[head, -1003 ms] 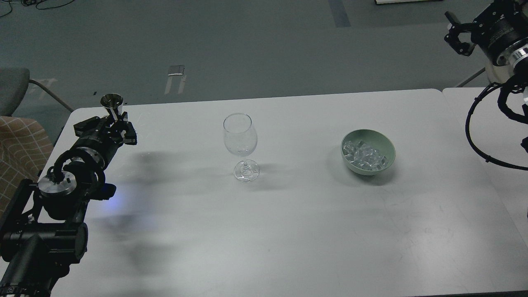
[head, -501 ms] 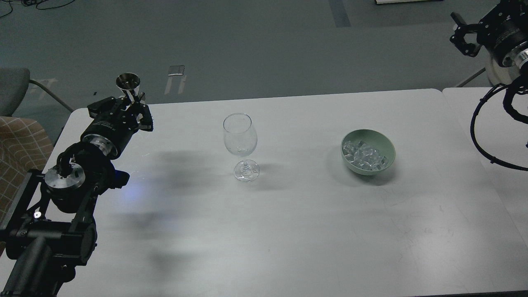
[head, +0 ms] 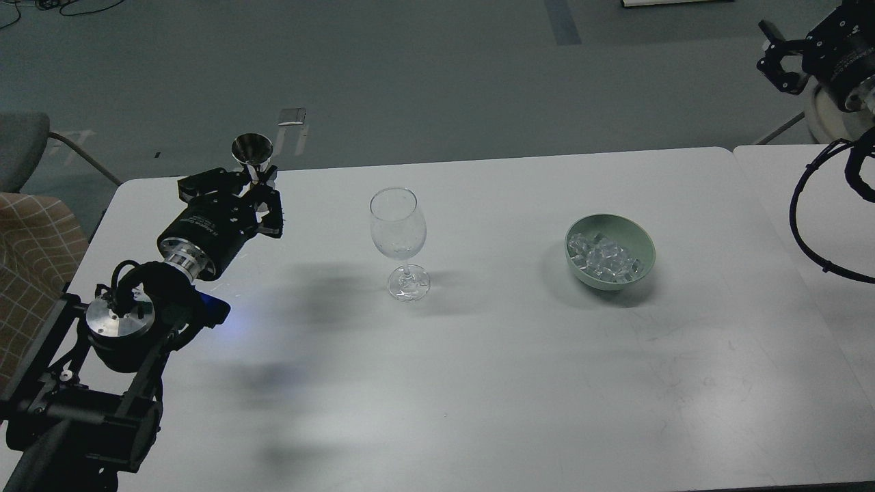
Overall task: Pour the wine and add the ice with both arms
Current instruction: 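Lift the jigger with the left gripper and carry it toward the wine glass, then position the held jigger above the wine glass rim with the left gripper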
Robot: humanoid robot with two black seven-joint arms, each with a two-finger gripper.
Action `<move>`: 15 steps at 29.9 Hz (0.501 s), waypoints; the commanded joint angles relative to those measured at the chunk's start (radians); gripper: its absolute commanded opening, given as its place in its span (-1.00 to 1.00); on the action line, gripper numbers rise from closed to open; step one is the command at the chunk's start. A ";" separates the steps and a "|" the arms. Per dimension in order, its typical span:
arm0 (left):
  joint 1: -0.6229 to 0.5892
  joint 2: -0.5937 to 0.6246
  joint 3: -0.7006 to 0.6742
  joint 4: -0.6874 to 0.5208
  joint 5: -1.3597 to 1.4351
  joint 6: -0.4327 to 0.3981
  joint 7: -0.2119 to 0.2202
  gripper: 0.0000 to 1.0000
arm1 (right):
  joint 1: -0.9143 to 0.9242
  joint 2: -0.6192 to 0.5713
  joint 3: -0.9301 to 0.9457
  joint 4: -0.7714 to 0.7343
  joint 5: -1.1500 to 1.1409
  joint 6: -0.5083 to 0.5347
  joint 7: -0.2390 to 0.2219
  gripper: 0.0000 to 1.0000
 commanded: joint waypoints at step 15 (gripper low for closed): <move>-0.037 -0.017 0.003 -0.008 0.001 0.064 0.121 -1.00 | -0.023 -0.001 0.007 0.000 0.000 0.001 0.001 1.00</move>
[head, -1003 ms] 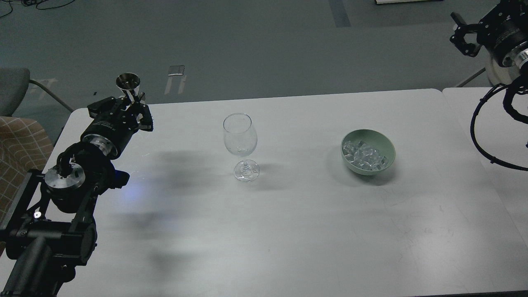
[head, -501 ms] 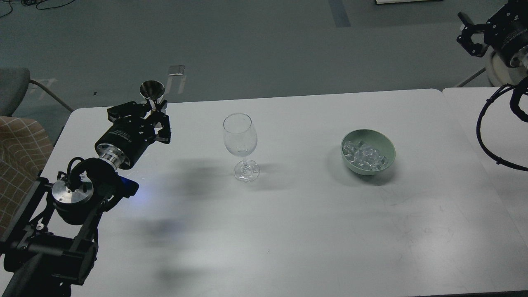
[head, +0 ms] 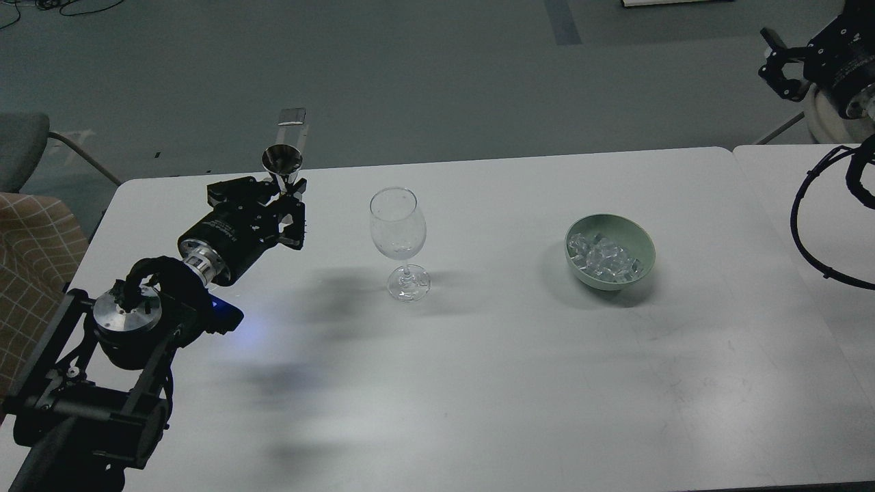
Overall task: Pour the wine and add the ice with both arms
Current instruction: 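Position the held jigger above the wine glass rim with the left gripper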
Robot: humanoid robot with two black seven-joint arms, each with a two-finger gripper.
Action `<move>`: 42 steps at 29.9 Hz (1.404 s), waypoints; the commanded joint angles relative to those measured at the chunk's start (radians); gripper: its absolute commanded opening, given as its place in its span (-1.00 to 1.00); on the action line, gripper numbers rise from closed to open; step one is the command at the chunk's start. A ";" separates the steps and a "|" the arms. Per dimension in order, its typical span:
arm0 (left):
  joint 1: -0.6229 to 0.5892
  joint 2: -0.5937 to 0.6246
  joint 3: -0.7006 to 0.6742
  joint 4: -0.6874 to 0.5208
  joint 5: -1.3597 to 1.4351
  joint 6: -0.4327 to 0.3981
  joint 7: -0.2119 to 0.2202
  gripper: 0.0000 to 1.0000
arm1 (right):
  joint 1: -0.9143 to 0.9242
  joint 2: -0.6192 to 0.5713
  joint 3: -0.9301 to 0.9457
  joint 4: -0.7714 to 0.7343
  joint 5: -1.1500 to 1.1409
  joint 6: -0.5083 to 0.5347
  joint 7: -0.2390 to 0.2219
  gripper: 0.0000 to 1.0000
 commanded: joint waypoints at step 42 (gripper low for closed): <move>-0.122 -0.002 0.116 0.001 0.093 0.032 0.055 -1.00 | -0.006 -0.014 0.017 0.000 0.000 0.000 0.012 1.00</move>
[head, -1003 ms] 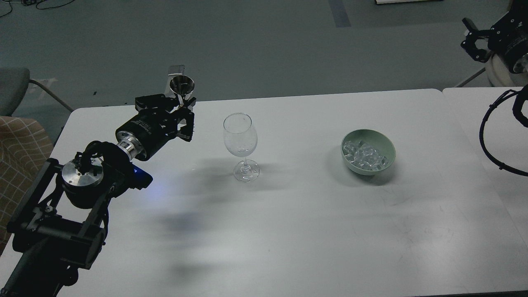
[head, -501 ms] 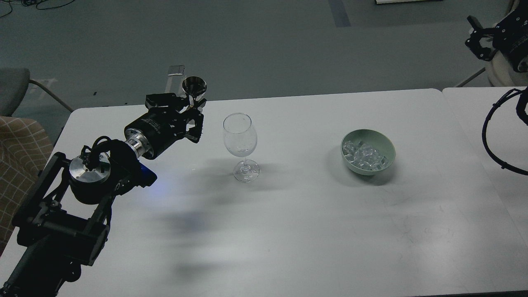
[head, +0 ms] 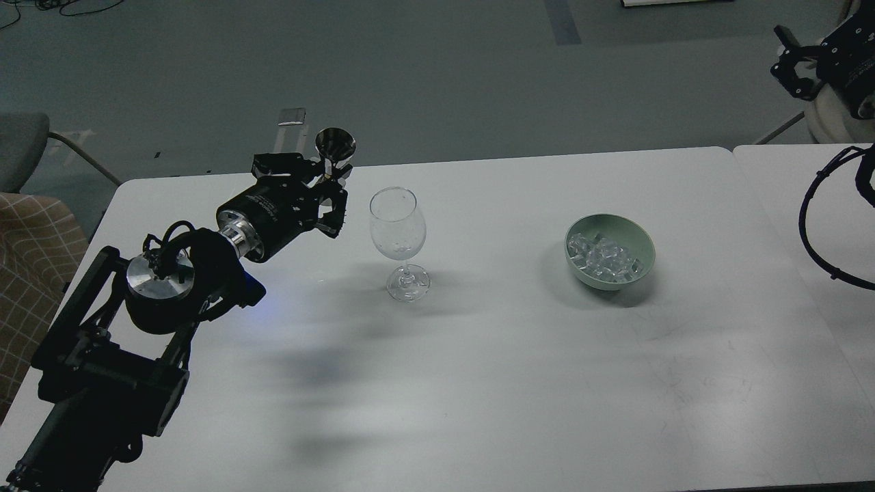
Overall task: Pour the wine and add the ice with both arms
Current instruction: 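Position the held jigger above the wine glass rim with the left gripper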
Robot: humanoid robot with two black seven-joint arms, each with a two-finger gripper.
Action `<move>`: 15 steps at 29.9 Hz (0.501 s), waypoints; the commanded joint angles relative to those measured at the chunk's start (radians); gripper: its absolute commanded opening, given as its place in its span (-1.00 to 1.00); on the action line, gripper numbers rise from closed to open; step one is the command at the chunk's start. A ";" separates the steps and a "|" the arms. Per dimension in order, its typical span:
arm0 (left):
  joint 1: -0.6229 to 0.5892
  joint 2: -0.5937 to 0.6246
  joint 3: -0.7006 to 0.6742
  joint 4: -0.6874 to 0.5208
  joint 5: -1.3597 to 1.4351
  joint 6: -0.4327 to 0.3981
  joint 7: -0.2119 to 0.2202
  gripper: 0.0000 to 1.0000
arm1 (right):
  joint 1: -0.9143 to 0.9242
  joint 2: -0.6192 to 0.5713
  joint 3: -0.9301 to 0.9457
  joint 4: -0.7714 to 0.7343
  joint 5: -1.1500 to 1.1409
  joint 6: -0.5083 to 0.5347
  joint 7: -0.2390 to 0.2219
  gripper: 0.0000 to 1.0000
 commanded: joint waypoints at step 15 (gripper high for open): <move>0.004 -0.010 0.032 -0.014 0.040 0.000 0.000 -1.00 | 0.000 0.000 0.000 -0.002 0.000 0.000 0.000 1.00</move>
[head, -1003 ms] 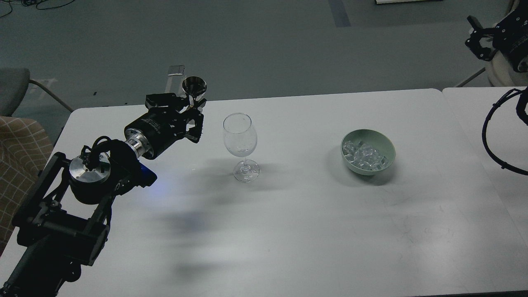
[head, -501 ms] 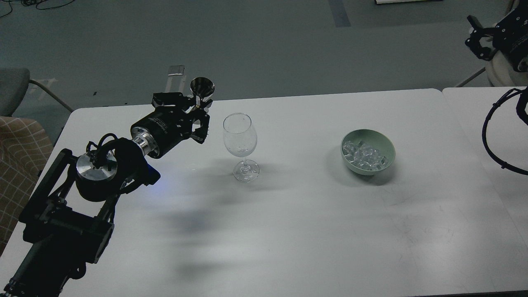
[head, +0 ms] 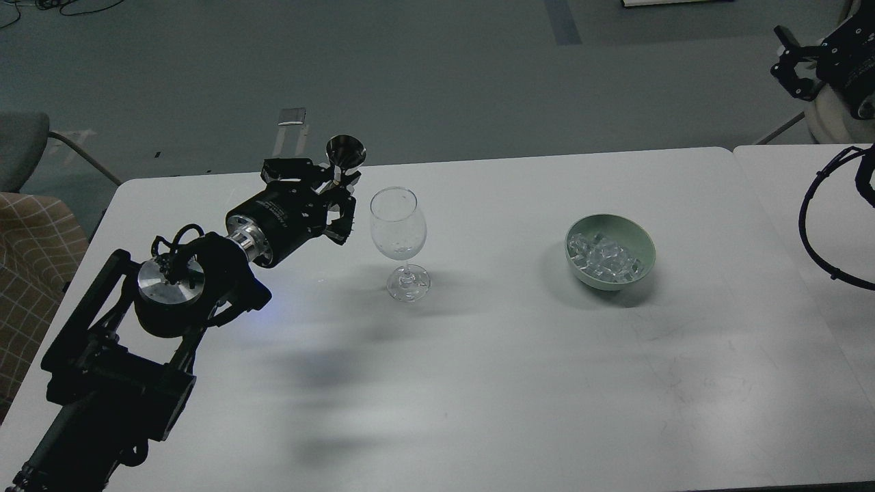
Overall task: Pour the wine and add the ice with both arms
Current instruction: 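Position the held jigger above the wine glass rim with the left gripper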
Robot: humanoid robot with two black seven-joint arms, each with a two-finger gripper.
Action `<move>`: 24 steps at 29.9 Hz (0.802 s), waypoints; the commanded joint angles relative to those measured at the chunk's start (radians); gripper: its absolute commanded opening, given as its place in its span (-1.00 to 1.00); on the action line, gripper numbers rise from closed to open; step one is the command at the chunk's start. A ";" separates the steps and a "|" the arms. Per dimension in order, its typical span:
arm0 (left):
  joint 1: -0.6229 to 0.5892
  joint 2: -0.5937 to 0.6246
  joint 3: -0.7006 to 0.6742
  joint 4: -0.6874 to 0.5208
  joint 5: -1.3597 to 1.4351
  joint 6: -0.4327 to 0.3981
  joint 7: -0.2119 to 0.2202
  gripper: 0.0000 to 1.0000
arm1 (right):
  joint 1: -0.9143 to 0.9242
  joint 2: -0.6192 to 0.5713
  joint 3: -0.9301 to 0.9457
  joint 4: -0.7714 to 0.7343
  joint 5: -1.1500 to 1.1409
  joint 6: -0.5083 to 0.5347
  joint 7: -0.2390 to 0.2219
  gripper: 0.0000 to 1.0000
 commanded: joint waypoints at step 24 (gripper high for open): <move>0.007 -0.006 0.017 0.000 0.193 -0.006 0.000 -1.00 | 0.002 -0.002 0.000 -0.002 0.000 0.000 0.000 1.00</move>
